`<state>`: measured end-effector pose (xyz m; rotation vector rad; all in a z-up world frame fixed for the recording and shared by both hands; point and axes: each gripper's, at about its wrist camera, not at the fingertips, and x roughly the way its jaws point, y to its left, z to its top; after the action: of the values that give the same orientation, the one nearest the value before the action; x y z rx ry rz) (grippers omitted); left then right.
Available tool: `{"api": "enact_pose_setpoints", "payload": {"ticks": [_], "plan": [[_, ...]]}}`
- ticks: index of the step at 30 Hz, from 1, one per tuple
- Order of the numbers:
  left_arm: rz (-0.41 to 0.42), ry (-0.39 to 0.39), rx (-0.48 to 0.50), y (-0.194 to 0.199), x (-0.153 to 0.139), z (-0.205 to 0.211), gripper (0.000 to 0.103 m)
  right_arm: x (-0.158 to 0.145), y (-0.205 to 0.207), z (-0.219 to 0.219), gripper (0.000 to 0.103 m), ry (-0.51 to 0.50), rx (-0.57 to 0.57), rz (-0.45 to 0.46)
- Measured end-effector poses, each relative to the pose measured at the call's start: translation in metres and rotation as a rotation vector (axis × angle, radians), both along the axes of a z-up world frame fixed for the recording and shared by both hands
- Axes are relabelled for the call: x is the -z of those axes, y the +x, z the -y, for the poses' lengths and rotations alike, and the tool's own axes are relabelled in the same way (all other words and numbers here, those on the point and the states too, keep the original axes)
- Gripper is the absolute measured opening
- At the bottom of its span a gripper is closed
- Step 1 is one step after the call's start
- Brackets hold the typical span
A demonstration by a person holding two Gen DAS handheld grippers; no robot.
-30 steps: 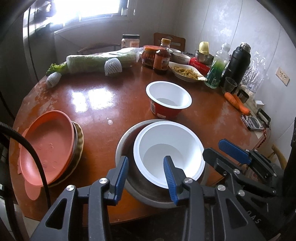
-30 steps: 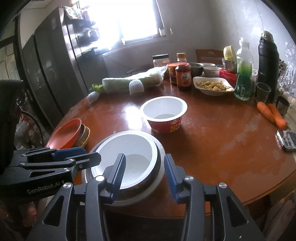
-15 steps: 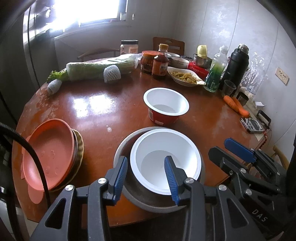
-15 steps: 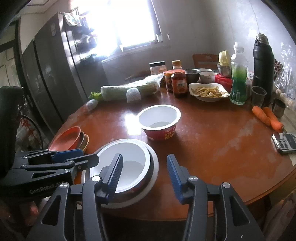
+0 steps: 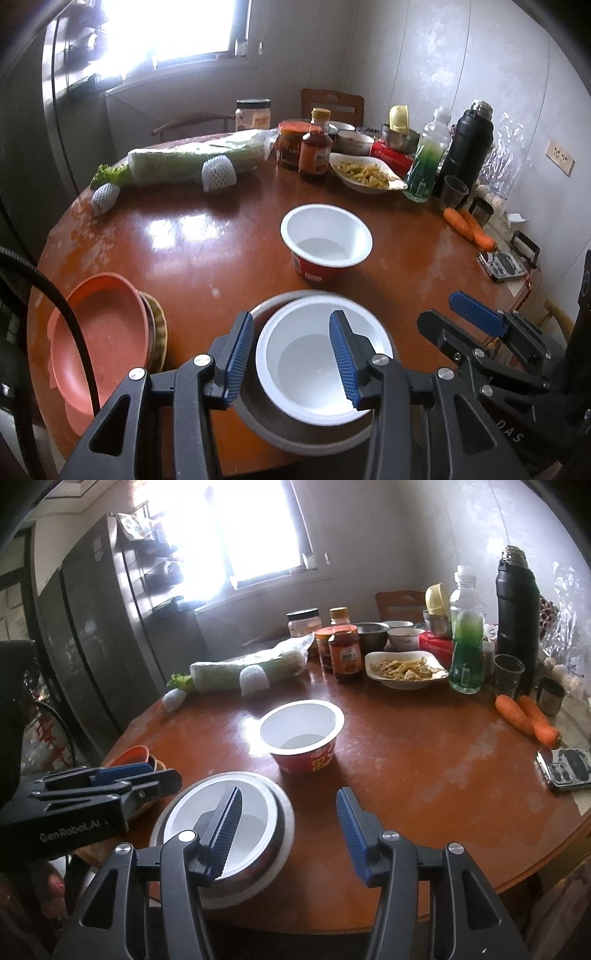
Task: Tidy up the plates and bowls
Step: 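Move both grippers to the white bowl with red printed outside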
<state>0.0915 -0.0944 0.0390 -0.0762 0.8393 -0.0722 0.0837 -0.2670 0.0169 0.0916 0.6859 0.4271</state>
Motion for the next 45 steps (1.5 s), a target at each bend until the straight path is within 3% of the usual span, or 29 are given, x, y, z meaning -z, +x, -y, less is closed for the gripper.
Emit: {"api": "enact_pose_setpoints", "payload": {"ticks": [15, 31, 45], "plan": [[0.021, -0.039, 0.016, 0.043, 0.003, -0.001, 0.048, -0.005, 0.036, 0.002, 0.061, -0.034, 0.054, 0.015], [0.001, -0.096, -0.009, 0.101, 0.016, -0.015, 0.048, 0.013, 0.091, -0.011, 0.062, -0.067, 0.068, -0.029], [-0.072, -0.158, -0.007, 0.134, 0.038, -0.017, 0.049, 0.036, 0.130, -0.023, 0.062, -0.084, 0.055, -0.107]]}}
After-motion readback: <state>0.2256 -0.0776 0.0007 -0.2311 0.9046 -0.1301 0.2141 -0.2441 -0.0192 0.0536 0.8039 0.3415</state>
